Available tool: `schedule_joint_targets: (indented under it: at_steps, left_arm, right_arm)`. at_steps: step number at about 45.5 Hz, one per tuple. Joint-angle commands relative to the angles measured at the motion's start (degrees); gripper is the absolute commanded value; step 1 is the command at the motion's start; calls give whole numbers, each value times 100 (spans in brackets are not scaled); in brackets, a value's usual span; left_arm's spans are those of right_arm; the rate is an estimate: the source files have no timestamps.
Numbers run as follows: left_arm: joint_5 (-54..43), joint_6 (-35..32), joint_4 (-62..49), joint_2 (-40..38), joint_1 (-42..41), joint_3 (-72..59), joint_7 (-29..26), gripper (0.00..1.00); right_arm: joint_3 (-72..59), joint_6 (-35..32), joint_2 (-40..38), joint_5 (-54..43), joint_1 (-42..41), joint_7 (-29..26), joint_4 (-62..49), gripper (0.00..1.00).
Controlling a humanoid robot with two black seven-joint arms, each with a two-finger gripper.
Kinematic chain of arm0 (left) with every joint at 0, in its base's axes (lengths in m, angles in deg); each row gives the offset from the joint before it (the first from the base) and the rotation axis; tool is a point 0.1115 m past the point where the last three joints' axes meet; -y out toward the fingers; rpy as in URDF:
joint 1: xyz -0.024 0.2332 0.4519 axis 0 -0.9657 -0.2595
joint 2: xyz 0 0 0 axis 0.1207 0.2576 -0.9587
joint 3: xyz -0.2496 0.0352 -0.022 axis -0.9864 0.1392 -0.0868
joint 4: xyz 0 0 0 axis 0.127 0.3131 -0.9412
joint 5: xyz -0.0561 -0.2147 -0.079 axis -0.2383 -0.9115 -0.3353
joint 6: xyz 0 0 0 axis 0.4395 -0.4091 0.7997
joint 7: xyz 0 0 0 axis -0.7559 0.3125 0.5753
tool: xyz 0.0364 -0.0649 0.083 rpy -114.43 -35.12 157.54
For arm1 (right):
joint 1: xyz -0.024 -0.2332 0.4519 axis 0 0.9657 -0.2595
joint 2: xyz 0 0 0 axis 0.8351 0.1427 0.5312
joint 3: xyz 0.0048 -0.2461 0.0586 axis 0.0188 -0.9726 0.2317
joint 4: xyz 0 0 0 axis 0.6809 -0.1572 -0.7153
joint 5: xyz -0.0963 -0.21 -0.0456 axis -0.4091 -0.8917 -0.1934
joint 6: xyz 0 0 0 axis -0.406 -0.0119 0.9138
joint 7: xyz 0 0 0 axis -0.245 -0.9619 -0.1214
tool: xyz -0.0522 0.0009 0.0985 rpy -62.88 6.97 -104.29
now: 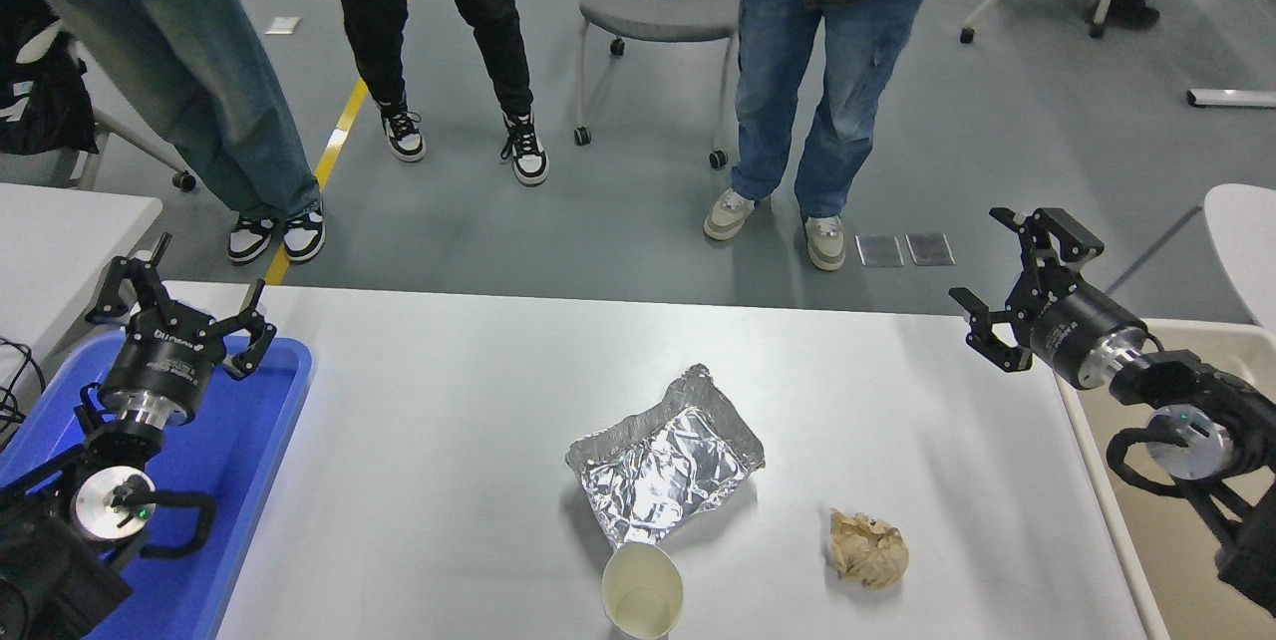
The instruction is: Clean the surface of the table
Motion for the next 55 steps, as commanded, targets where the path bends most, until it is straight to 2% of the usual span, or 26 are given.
schedule_joint_targets:
  at_steps: [1,7,11,18,22,26,30,32,35,41,44,55]
  left_arm:
    - [-1,1,0,1,0,0,0,100]
    - [-1,1,0,1,0,0,0,100]
    - [-1,1,0,1,0,0,0,100]
    - [-1,1,0,1,0,0,0,100]
    - [-1,1,0,1,0,0,0,100]
    - [-1,1,0,1,0,0,0,100]
    - [-1,-8,0,1,0,0,0,100]
    - [-1,1,0,1,0,0,0,100]
    - [-1,-8,0,1,0,0,0,100]
    - [-1,1,0,1,0,0,0,100]
    - [-1,1,0,1,0,0,0,100]
    - [-1,1,0,1,0,0,0,100]
  right_arm:
    - [-655,-180,-818,-1721,57,-587,2078,100]
    - [-1166,-487,-1267,-2029,-118,-561,2748,100]
    - [-1237,-1128,-1346,-2125,-347,-587,2906,100]
    - [-1315,-1595,-1347,-3486,-602,-719,3626,100]
    - [-1517,-1946,-1303,-3980,-786,-1069,3942,100]
    - [-1781,-2789,-1101,-4007,-1234,-1483,3942,100]
    - [-1948,-3098,-741,-4042,-1454,-1747,3942,100]
    - [-2141,-3195,-600,-4060,-1586,-1904,3942,100]
    - [-2756,-3160,-223,-4068,-1903,-2537,3942,100]
    - [-3065,-3028,419,-4025,-1930,-3679,3742,100]
    - [-3082,-3020,727,-3989,-1833,-4075,3671,100]
    - [-3231,-3020,1088,-4077,-1508,-4208,3478,100]
